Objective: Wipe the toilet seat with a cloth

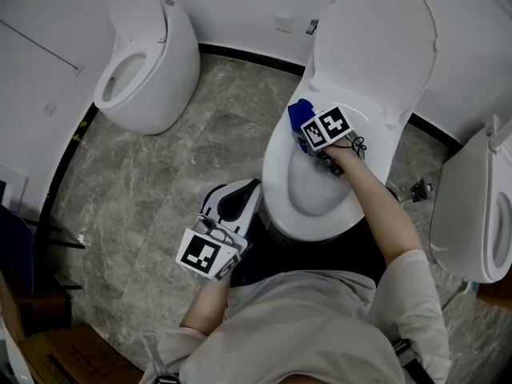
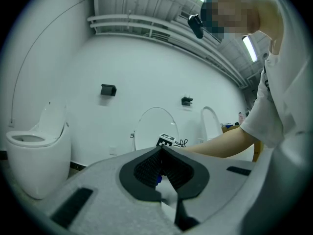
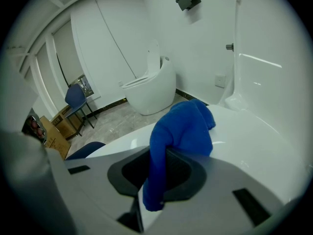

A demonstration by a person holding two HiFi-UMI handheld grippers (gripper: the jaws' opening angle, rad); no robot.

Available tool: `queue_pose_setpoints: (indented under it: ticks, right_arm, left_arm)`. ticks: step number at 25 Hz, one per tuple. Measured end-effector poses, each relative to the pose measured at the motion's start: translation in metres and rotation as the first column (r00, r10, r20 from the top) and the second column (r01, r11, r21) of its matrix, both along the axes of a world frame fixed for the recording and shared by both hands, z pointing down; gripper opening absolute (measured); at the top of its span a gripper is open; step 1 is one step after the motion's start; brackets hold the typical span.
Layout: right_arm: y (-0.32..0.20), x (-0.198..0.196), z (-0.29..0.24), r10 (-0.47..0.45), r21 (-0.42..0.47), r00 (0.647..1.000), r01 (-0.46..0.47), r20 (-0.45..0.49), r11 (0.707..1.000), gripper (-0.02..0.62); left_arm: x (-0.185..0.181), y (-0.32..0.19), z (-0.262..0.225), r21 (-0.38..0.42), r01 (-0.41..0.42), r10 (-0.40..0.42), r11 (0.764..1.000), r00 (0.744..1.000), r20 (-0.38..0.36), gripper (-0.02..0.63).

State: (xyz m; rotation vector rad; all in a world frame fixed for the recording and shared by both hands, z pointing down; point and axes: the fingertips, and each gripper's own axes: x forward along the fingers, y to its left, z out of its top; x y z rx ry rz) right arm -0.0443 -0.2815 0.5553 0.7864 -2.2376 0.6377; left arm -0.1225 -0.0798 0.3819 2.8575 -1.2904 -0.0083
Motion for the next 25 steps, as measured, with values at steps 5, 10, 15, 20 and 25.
queue_pose_setpoints:
  ticks: [5,10,15,20,25]
  right_arm:
    - [0.007,-0.004,0.000,-0.039,-0.020,0.999,0.039,0.009,0.999,0.051]
    - [0.015,-0.008,0.000,-0.089,-0.046,0.996,0.089,0.017,0.995,0.051]
    - [0.021,-0.010,0.000,-0.129,-0.040,0.992,0.129,0.004,0.991,0.051]
    - [0.029,-0.015,-0.001,-0.151,-0.033,0.988,0.151,-0.004,0.988,0.051]
    - [0.036,-0.017,-0.001,-0.171,-0.035,0.985,0.170,-0.005,0.985,0.051]
  left_arm:
    - [0.002,-0.002,0.001,-0.007,0.006,-0.006,1.000,1.000,0.008,0.008]
    - [0.000,-0.002,0.001,-0.008,0.013,-0.013,1.000,1.000,0.011,0.008]
    - [-0.002,-0.003,0.002,-0.014,0.029,-0.029,0.999,0.999,0.015,0.008]
    - [-0.004,-0.002,0.001,-0.009,0.032,-0.032,0.999,0.999,0.013,0.008]
    - [-0.002,0.000,-0.002,0.007,0.036,-0.036,0.999,0.999,0.008,0.008]
